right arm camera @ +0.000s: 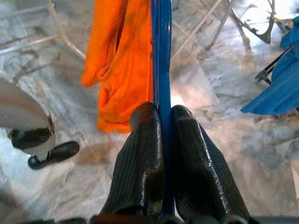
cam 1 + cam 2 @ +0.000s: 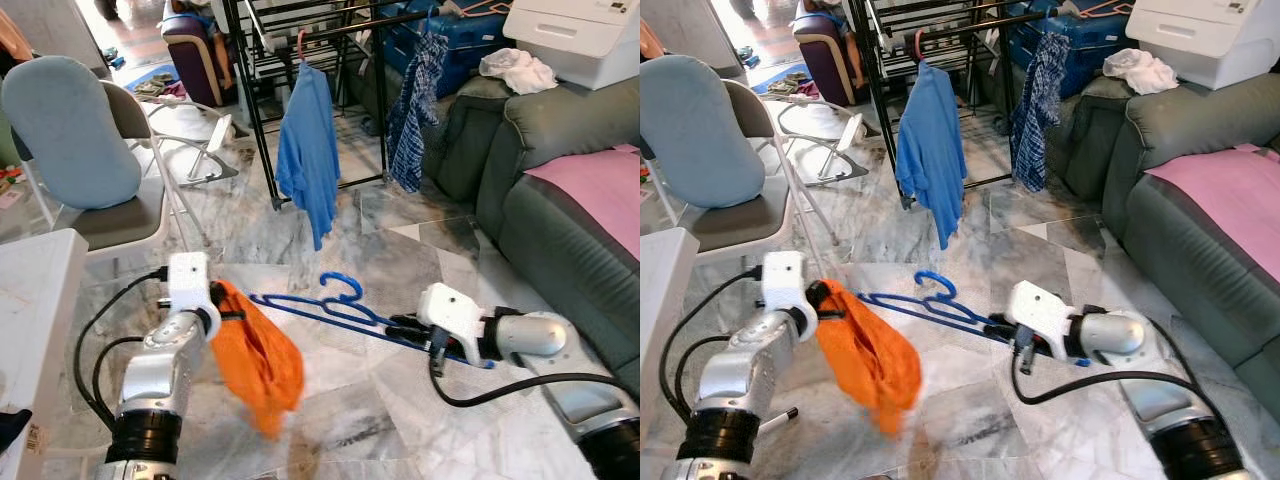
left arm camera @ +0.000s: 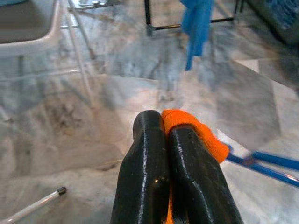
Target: Hang hanger
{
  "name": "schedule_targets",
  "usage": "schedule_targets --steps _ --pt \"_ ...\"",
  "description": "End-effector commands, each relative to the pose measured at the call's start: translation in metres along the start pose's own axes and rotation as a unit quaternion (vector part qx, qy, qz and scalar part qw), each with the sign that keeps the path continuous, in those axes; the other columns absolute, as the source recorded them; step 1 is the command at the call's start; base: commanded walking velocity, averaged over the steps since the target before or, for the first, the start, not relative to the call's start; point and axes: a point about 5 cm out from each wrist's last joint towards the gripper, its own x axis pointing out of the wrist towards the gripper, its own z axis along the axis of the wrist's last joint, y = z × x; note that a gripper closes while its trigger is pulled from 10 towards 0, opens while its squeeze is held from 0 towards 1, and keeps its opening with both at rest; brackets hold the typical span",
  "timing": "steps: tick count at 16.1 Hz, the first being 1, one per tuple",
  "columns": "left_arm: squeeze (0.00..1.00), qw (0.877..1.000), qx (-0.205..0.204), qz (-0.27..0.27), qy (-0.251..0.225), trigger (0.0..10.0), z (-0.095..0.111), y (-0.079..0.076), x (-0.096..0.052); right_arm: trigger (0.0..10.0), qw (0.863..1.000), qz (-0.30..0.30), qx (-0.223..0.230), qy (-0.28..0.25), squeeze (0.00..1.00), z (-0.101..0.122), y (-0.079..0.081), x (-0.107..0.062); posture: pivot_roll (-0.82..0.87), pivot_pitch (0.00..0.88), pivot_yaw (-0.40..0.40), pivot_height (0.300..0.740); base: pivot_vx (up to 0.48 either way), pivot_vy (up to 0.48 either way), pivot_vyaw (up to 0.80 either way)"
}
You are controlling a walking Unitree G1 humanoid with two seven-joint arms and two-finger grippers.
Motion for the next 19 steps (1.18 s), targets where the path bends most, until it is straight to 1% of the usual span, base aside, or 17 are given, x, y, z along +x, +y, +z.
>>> schedule_targets --steps 1,3,4,5,6,7,8,9,10,11,12,13,14,15,16,17,19 --pt "0.00 0.999 -0.011 0.030 -0.005 10.0 0.008 0.008 0.004 10.0 1.000 0.015 -0.010 -0.018 0.00 0.010 0.002 0.000 -0.10 0.037 0.108 0.740 0.000 0.000 0.00" --pt "0.00 0.999 -0.027 0.040 -0.002 10.0 0.011 0.007 0.009 10.0 1.000 0.019 -0.010 -0.017 0.00 0.012 0.001 -0.004 -0.10 0.036 0.110 0.740 0.000 0.000 0.00" --pt "0.00 0.998 -0.053 0.024 -0.002 10.0 0.013 0.001 0.008 10.0 1.000 0.018 -0.012 -0.017 0.00 0.012 0.000 -0.004 -0.10 0.035 0.115 0.740 0.000 0.000 0.00" --pt "0.00 0.996 -0.090 -0.012 -0.019 10.0 0.018 -0.008 0.005 10.0 0.999 -0.008 -0.018 -0.025 0.00 0.014 -0.004 -0.001 -0.11 0.032 0.115 0.740 0.000 0.000 0.00" --pt "0.00 0.994 -0.101 -0.030 -0.032 10.0 0.021 -0.013 0.002 10.0 0.999 -0.023 -0.022 -0.030 0.00 0.014 -0.006 0.001 -0.10 0.028 0.114 0.740 0.000 0.000 0.00" --pt "0.00 0.993 -0.089 -0.057 -0.061 10.0 0.024 -0.018 -0.006 10.0 0.995 -0.081 -0.020 -0.046 0.00 0.017 -0.014 0.006 -0.10 0.011 0.112 0.740 0.000 0.000 0.00" --pt "0.00 0.991 -0.061 -0.076 -0.088 10.0 0.021 -0.019 -0.015 10.0 0.982 -0.173 0.000 -0.071 0.00 0.023 -0.027 0.011 -0.10 0.000 0.109 0.740 0.000 0.000 0.00" --pt "0.00 0.991 -0.039 -0.077 -0.102 10.0 0.016 -0.016 -0.019 10.0 0.968 -0.236 0.024 -0.088 0.00 0.027 -0.036 0.012 -0.10 0.000 0.106 0.740 0.000 0.000 0.00" --pt "0.00 0.991 -0.039 -0.077 -0.102 10.0 0.016 -0.016 -0.019 10.0 0.968 -0.236 0.024 -0.088 0.00 0.027 -0.036 0.012 -0.10 0.000 0.106 0.740 0.000 0.000 0.00" --pt "0.00 0.989 -0.001 -0.075 -0.126 10.0 0.011 -0.010 -0.025 10.0 0.944 -0.306 0.064 -0.108 0.00 0.031 -0.044 0.011 -0.09 0.000 0.099 0.740 0.000 0.000 0.00" --pt "0.00 0.987 0.022 -0.076 -0.141 10.0 0.011 -0.008 -0.028 10.0 0.936 -0.324 0.082 -0.114 0.00 0.032 -0.045 0.010 -0.09 0.000 0.097 0.740 0.000 0.000 0.00" --pt "0.00 0.981 0.068 -0.077 -0.165 10.0 0.011 -0.007 -0.030 10.0 0.927 -0.343 0.102 -0.114 0.00 0.030 -0.047 0.009 -0.09 0.000 0.095 0.740 0.000 0.000 0.00" --pt "0.00 0.979 0.080 -0.075 -0.169 10.0 0.011 -0.007 -0.031 10.0 0.924 -0.349 0.106 -0.111 0.00 0.029 -0.048 0.009 -0.09 0.000 0.095 0.740 0.000 0.000 0.00" --pt "0.00 0.975 0.109 -0.080 -0.179 10.0 0.009 -0.010 -0.033 10.0 0.915 -0.368 0.119 -0.113 0.00 0.029 -0.054 0.006 -0.11 0.000 0.111 0.740 0.000 0.000 0.00" --pt "0.00 0.974 0.107 -0.080 -0.181 10.0 0.007 -0.013 -0.036 10.0 0.905 -0.387 0.133 -0.120 0.00 0.031 -0.059 0.005 -0.11 0.000 0.121 0.740 0.000 0.000 0.00" --pt "0.00 0.978 0.082 -0.070 -0.179 10.0 0.003 -0.016 -0.039 10.0 0.889 -0.419 0.135 -0.126 0.00 0.034 -0.065 0.003 -0.13 0.000 0.145 0.740 0.000 0.000 0.00" --pt "0.00 0.981 0.041 -0.058 -0.179 10.0 -0.004 -0.022 -0.042 10.0 0.869 -0.450 0.160 -0.131 0.00 0.034 -0.066 -0.002 -0.15 0.000 0.163 0.740 0.000 0.000 0.00"
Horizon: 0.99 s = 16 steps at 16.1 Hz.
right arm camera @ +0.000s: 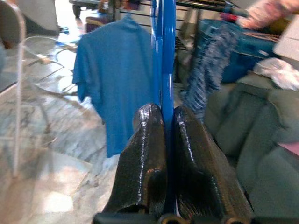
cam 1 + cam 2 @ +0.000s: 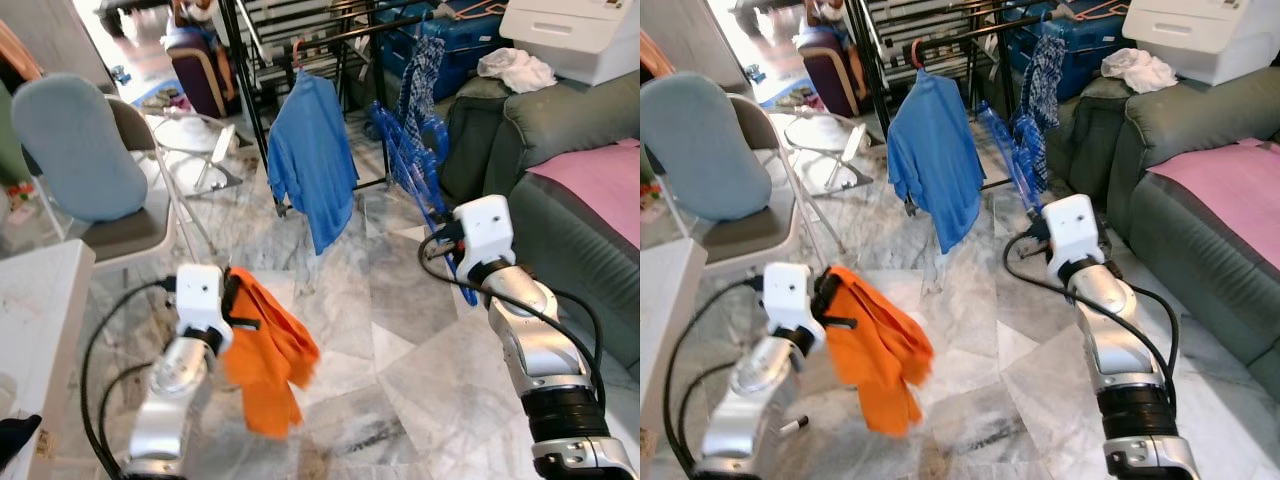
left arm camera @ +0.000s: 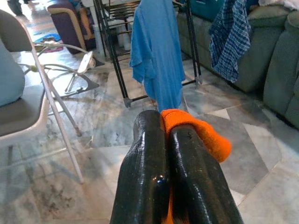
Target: Hang hanger
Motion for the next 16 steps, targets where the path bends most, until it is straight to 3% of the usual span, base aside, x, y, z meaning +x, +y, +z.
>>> schedule_targets --steps 1,2,3,5,7,9,12,14,16 --pt "0.00 1.000 -0.002 0.017 -0.024 10.0 0.007 0.006 -0.002 10.0 1.000 -0.011 0.011 -0.007 0.00 0.004 0.000 -0.001 -0.15 0.000 0.163 0.740 0.000 0.000 0.00" --pt "0.00 0.999 -0.026 0.032 -0.036 10.0 0.005 0.005 -0.007 10.0 1.000 -0.016 0.022 -0.006 0.00 0.000 0.004 -0.008 -0.14 0.000 0.150 0.740 0.000 0.000 0.00" --pt "0.00 0.997 -0.047 0.043 -0.052 10.0 0.006 0.008 -0.009 10.0 0.997 -0.026 0.063 0.021 0.00 -0.014 0.011 -0.016 -0.12 0.000 0.130 0.740 0.000 0.000 0.00" --pt "0.00 0.996 -0.040 0.053 -0.062 10.0 0.010 0.011 -0.004 10.0 0.992 -0.042 0.097 0.063 0.00 -0.033 0.020 -0.019 -0.12 0.000 0.119 0.740 0.000 0.000 0.00" --pt "0.00 0.996 -0.005 0.038 -0.087 10.0 0.027 0.007 0.011 10.0 0.994 -0.013 0.077 0.074 0.00 -0.039 0.033 -0.020 -0.13 0.000 0.115 0.740 0.000 0.000 0.00" --pt "0.00 0.994 0.009 0.039 -0.103 10.0 0.038 0.010 0.020 10.0 0.996 -0.002 0.064 0.067 0.00 -0.037 0.035 -0.021 -0.13 0.000 0.115 0.740 0.000 0.000 0.00" --pt "0.00 0.985 0.073 0.030 -0.156 10.0 0.084 0.029 0.048 10.0 0.998 0.000 0.053 0.015 0.00 -0.015 0.030 -0.014 -0.13 0.000 0.095 0.740 0.000 0.000 0.00" --pt "0.00 0.983 0.093 0.027 -0.153 10.0 0.089 0.034 0.053 10.0 0.998 -0.004 0.058 0.008 0.00 -0.011 0.031 -0.012 -0.14 0.000 0.099 0.740 0.000 0.000 0.00" --pt "0.00 0.986 0.088 0.046 -0.134 10.0 0.071 0.033 0.044 10.0 0.997 0.008 0.071 0.002 0.00 -0.011 0.041 -0.018 -0.15 0.000 0.101 0.740 0.000 0.000 0.00"
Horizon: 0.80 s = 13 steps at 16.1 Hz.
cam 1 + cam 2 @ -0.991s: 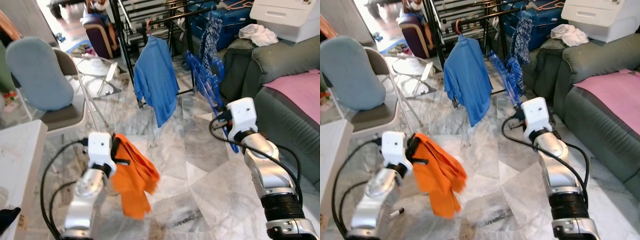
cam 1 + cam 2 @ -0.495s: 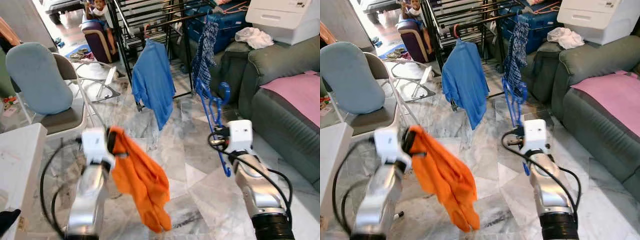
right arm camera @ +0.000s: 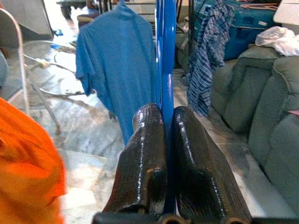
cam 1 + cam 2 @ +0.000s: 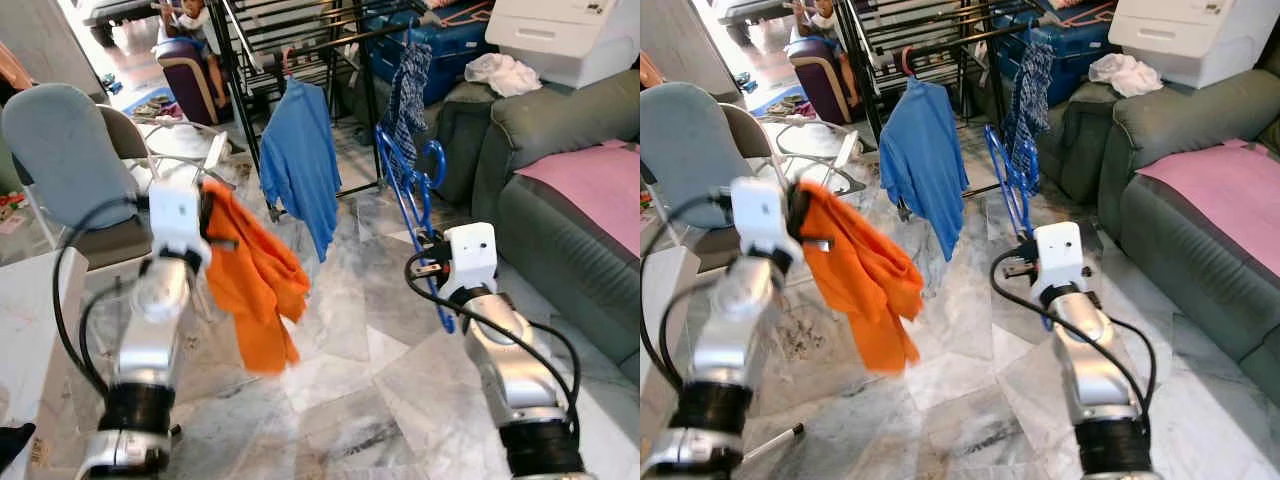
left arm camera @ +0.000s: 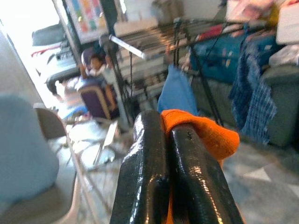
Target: Hang hanger
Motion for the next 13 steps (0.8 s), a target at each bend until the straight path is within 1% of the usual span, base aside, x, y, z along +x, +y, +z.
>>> schedule_targets --steps 1,2,3,4,5,6,8,9,10,11,12,13 --pt "0.00 1.000 0.000 0.011 0.010 10.0 -0.012 -0.005 -0.018 10.0 1.000 0.019 0.012 -0.013 0.00 0.002 0.011 -0.006 -0.15 0.000 0.101 0.740 0.000 0.000 0.00" --pt "0.00 1.000 0.001 0.014 0.015 10.0 -0.021 -0.011 -0.031 10.0 1.000 0.027 0.012 -0.010 0.00 0.000 0.015 -0.009 -0.15 0.000 0.102 0.740 0.000 0.000 0.00" --pt "0.00 0.999 -0.015 0.026 0.036 10.0 -0.032 -0.014 -0.045 10.0 0.999 0.032 0.009 -0.010 0.00 -0.001 0.017 -0.011 -0.15 0.000 0.100 0.740 0.000 0.000 0.00" --pt "0.00 0.999 -0.011 0.033 0.042 10.0 -0.038 -0.013 -0.056 10.0 0.999 0.036 0.006 -0.010 0.00 -0.001 0.018 -0.011 -0.14 0.000 0.097 0.740 0.000 0.000 0.00" --pt "0.00 0.998 -0.001 0.046 0.046 10.0 -0.043 -0.009 -0.068 10.0 0.999 0.038 0.006 -0.009 0.00 -0.002 0.017 -0.012 -0.13 0.000 0.090 0.740 0.000 0.000 0.00" --pt "0.00 0.994 -0.006 0.079 0.070 10.0 -0.051 0.002 -0.084 10.0 0.999 0.042 0.006 -0.004 0.00 -0.003 0.015 -0.013 -0.12 0.000 0.082 0.740 0.000 0.000 0.00" --pt "0.00 0.990 -0.003 0.110 0.085 10.0 -0.054 0.013 -0.099 10.0 0.999 0.046 0.002 0.000 0.00 -0.003 0.014 -0.012 -0.10 0.000 0.070 0.740 0.000 0.000 0.00" --pt "0.00 0.991 -0.008 0.101 0.085 10.0 -0.053 0.011 -0.099 10.0 0.999 0.051 0.004 0.001 0.00 -0.002 0.015 -0.012 -0.09 0.000 0.068 0.740 0.000 0.000 0.00" --pt "0.00 0.994 -0.012 0.078 0.077 10.0 -0.049 0.008 -0.097 10.0 0.998 0.069 0.005 0.004 0.00 -0.002 0.019 -0.013 -0.09 0.000 0.070 0.740 0.000 0.000 0.00" --pt "0.00 0.996 -0.007 0.062 0.066 10.0 -0.044 0.004 -0.095 10.0 0.996 0.089 0.002 0.006 0.00 -0.002 0.023 -0.015 -0.10 0.000 0.071 0.740 0.000 0.000 0.00" --pt "0.00 0.996 -0.013 0.058 0.059 10.0 -0.040 0.004 -0.092 10.0 0.995 0.103 -0.006 0.010 0.00 -0.005 0.025 -0.019 -0.10 0.000 0.071 0.740 0.000 0.000 0.00" --pt "0.00 0.995 -0.032 0.070 0.063 10.0 -0.038 0.004 -0.092 10.0 0.994 0.105 -0.006 0.018 0.00 -0.008 0.024 -0.023 -0.11 0.000 0.082 0.740 0.000 0.000 0.00"
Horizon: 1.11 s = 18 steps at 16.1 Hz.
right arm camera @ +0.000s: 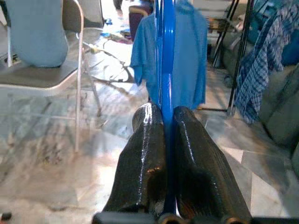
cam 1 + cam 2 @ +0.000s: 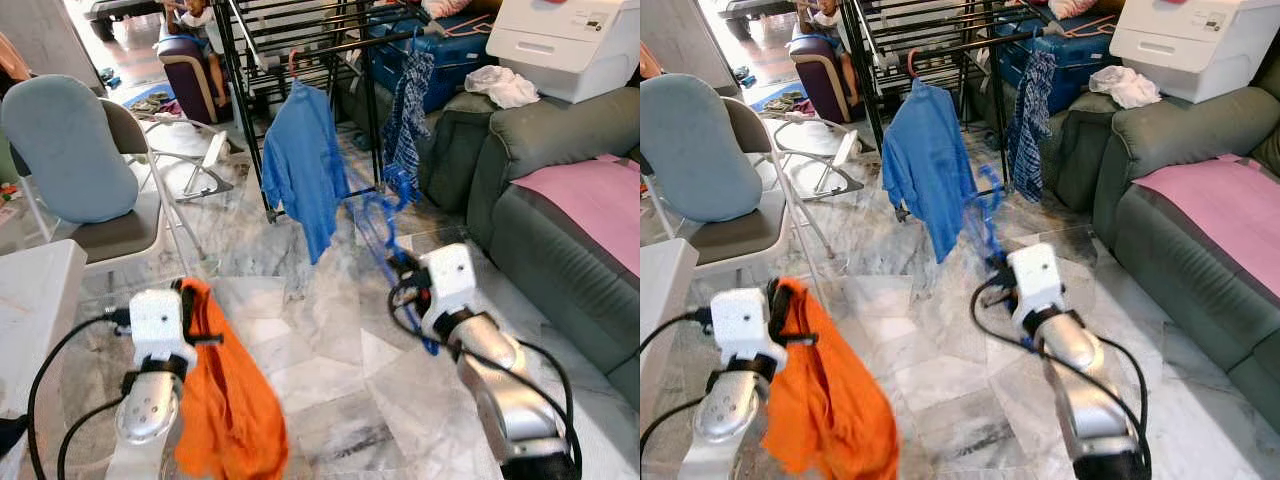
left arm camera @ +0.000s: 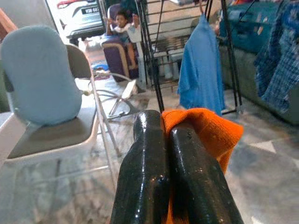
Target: Hang hanger
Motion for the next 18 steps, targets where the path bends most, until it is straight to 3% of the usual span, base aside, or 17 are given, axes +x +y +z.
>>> schedule_targets --steps 1,2,4,5,7,9,10,12,15,18 --pt "0.00 1.000 -0.010 0.012 -0.002 10.0 0.004 0.001 -0.001 10.0 1.000 0.022 0.003 0.008 0.00 0.000 0.003 -0.006 -0.12 0.000 0.089 0.740 0.000 0.000 0.00" --pt "0.00 1.000 -0.010 0.012 0.000 10.0 0.004 0.001 -0.001 10.0 1.000 0.027 0.004 0.011 0.00 -0.001 0.003 -0.006 -0.12 0.000 0.089 0.740 0.000 0.000 0.00" --pt "0.00 0.999 0.003 -0.003 0.033 10.0 -0.006 -0.010 0.001 10.0 0.994 0.101 -0.014 0.037 0.00 -0.005 0.012 -0.012 -0.12 0.000 0.095 0.740 0.000 0.000 0.00" --pt "0.00 0.999 0.013 -0.005 0.053 10.0 -0.008 -0.015 0.010 10.0 0.984 0.164 -0.037 0.055 0.00 -0.004 0.016 -0.019 -0.12 0.000 0.102 0.740 0.000 0.000 0.00" --pt "0.00 0.997 0.035 -0.003 0.073 10.0 -0.010 -0.017 0.020 10.0 0.970 0.226 -0.067 0.067 0.00 -0.001 0.015 -0.030 -0.13 0.000 0.112 0.740 0.000 0.000 0.00" --pt "0.00 0.995 0.041 0.003 0.086 10.0 -0.011 -0.016 0.027 10.0 0.960 0.258 -0.076 0.078 0.00 0.002 0.012 -0.038 -0.13 0.000 0.125 0.740 0.000 0.000 0.00" --pt "0.00 0.994 0.023 0.003 0.109 10.0 -0.013 -0.017 0.030 10.0 0.951 0.283 -0.084 0.095 0.00 0.001 0.008 -0.045 -0.13 0.000 0.130 0.740 0.000 0.000 0.00" --pt "0.00 0.992 0.035 0.012 0.123 10.0 -0.015 -0.015 0.032 10.0 0.946 0.295 -0.087 0.103 0.00 0.002 0.003 -0.050 -0.13 0.000 0.136 0.740 0.000 0.000 0.00" --pt "0.00 0.988 0.001 0.025 0.150 10.0 -0.021 -0.013 0.031 10.0 0.937 0.316 -0.093 0.114 0.00 0.002 -0.001 -0.054 -0.13 0.000 0.137 0.740 0.000 0.000 0.00" --pt "0.00 0.988 -0.001 0.032 0.153 10.0 -0.019 -0.011 0.032 10.0 0.913 0.373 -0.084 0.142 0.00 0.001 -0.002 -0.067 -0.12 0.000 0.130 0.740 0.000 0.000 0.00"
